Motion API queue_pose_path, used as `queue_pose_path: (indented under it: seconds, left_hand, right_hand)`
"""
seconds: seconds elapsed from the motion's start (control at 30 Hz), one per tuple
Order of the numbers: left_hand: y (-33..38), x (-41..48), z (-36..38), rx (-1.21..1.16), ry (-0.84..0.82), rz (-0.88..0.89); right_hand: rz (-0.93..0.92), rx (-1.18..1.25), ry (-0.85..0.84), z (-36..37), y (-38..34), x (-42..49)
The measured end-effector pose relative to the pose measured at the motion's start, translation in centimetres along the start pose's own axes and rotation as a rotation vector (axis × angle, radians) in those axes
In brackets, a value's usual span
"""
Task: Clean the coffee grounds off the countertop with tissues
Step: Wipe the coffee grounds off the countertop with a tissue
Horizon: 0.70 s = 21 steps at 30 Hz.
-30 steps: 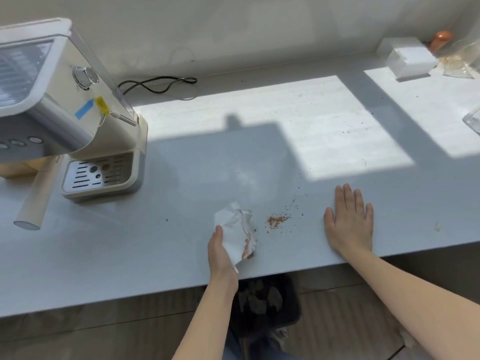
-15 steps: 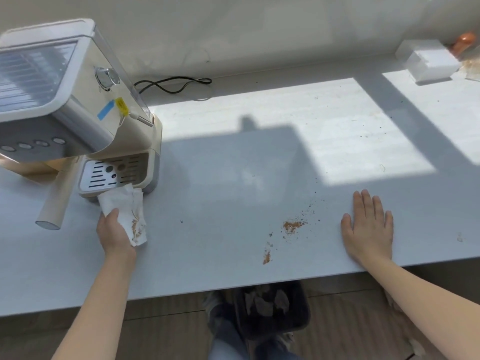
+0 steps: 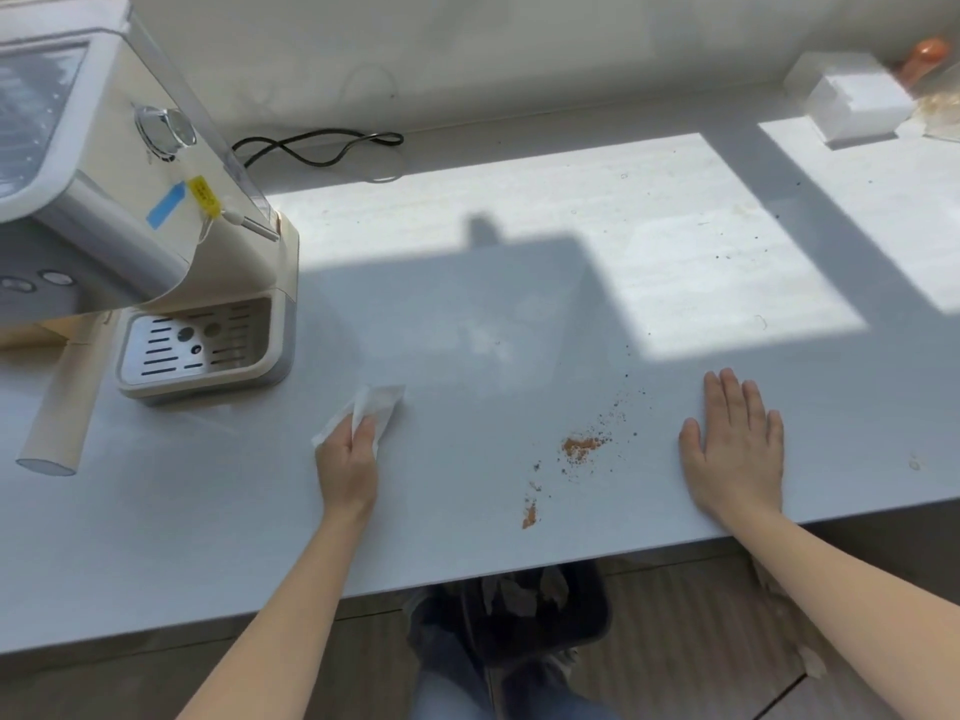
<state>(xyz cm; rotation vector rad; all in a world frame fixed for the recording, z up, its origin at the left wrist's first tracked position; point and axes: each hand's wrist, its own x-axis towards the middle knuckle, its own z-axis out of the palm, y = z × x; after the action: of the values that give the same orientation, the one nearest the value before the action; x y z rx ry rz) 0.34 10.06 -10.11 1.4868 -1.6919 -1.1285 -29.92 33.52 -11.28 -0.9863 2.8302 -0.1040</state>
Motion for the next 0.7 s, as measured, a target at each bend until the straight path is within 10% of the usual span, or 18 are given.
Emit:
queue_pose_path:
  seconds: [0.3, 0.7]
  left_hand:
    - [2.9, -7.8, 5.4, -0.142, -0.175, -0.029]
    - [4.7, -12.3, 6.2, -0.573, 0.025, -0.453]
  right_hand:
    - [0.000, 0.012, 0.002, -0.3, -0.1, 0.0]
    - [-0.005, 0.025, 0.001, -0.2, -0.1, -0.1]
